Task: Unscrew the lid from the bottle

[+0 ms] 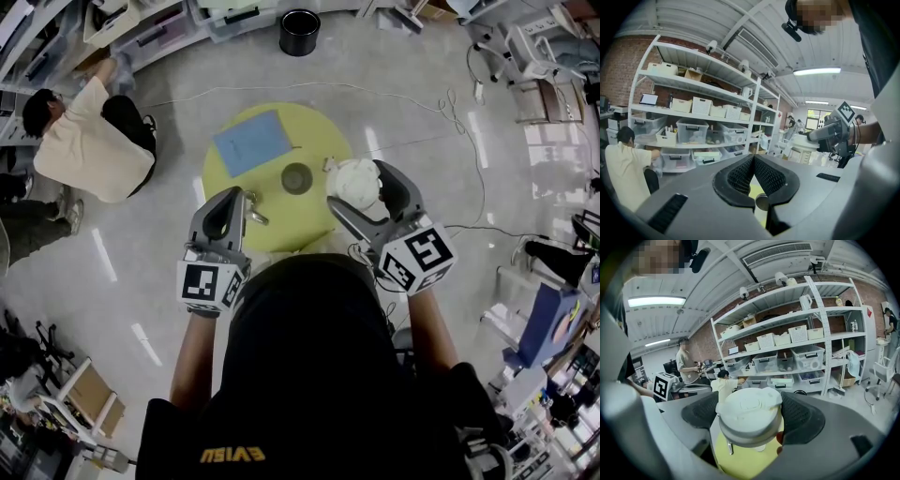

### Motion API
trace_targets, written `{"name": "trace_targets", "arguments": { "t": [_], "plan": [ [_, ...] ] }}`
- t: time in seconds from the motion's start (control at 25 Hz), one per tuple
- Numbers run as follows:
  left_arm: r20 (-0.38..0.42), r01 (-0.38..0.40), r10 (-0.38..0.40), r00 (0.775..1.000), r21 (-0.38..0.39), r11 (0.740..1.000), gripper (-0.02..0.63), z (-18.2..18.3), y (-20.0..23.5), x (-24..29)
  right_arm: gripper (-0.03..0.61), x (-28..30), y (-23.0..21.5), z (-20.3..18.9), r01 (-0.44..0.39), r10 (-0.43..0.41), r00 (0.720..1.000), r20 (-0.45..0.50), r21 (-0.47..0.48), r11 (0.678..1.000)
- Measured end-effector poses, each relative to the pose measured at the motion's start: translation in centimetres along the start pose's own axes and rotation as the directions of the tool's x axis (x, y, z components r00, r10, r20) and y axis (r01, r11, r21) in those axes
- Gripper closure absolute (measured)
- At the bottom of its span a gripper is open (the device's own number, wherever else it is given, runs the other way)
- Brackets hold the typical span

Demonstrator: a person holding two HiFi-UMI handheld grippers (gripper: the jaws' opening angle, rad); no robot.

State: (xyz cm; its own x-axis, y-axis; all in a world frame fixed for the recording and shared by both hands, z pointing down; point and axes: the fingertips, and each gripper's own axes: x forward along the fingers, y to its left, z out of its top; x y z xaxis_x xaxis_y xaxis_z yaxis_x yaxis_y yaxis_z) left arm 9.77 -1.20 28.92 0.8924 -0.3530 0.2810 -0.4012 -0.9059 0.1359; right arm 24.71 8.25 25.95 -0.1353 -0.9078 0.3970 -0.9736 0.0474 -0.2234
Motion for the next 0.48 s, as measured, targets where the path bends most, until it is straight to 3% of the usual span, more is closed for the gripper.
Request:
{"name": "trace_targets", "arguments": {
  "t": [0.48],
  "plan": [
    [-0.009, 0.002, -0.002, 1.000, -0.009, 1.000, 0.595, -0.63, 0.13, -0.16, 0.160, 0.37, 0.15, -0.59, 0.000, 0.000, 1.000, -0.013, 0.003, 1.000]
  ]
}}
